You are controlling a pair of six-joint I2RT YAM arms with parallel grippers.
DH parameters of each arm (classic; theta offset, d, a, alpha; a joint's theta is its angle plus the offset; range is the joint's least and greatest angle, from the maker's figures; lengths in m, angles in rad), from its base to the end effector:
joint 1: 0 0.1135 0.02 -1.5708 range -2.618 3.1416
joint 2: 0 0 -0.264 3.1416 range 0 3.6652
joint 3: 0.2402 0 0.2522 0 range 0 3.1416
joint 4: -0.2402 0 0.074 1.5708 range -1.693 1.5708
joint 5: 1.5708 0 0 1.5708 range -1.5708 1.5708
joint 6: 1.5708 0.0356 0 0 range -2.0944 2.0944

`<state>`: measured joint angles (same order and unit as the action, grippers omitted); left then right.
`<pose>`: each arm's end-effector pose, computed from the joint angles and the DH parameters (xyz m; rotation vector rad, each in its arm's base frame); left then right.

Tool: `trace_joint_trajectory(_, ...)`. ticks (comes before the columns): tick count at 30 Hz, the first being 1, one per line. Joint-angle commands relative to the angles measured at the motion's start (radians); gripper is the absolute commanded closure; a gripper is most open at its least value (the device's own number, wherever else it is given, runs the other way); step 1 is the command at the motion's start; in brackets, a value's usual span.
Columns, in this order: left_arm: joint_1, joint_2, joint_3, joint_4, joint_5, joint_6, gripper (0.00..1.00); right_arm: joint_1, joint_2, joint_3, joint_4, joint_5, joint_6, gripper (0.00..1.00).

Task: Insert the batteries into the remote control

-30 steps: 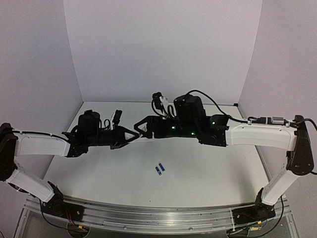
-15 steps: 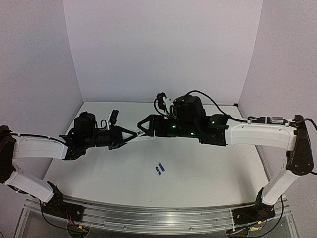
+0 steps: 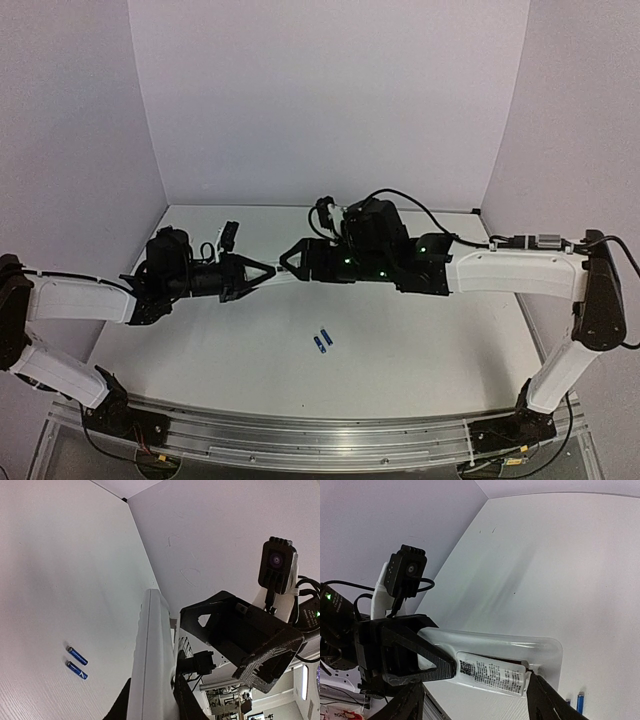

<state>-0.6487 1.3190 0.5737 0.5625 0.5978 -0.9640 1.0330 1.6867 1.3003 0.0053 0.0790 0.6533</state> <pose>0.2083 -0.1831 0.2283 0.1915 2.0456 -1.6197 0.2082 0.3435 0.2983 -0.3406 2.0696 1.0042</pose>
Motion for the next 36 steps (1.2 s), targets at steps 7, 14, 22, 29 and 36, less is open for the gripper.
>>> trace_joint_trajectory(7,-0.001,-0.053,0.005,0.072,0.005,-0.005,1.00,0.014,-0.001,0.007,-0.003,0.032,0.009,0.31)
trace_joint_trajectory(14,0.023,-0.046,-0.005,0.063,0.010,-0.023,1.00,0.014,-0.042,0.011,-0.075,0.059,-0.052,0.29)
trace_joint_trajectory(22,0.040,-0.017,0.001,0.084,0.049,-0.032,1.00,0.013,-0.062,0.074,-0.204,-0.051,-0.311,0.26)
trace_joint_trajectory(29,0.079,0.004,0.048,0.001,0.188,0.010,1.00,0.014,-0.163,0.075,-0.438,-0.026,-0.856,0.21)
trace_joint_trajectory(36,0.096,0.085,0.122,-0.121,0.448,0.053,1.00,0.015,-0.172,0.113,-0.686,-0.069,-1.139,0.18)
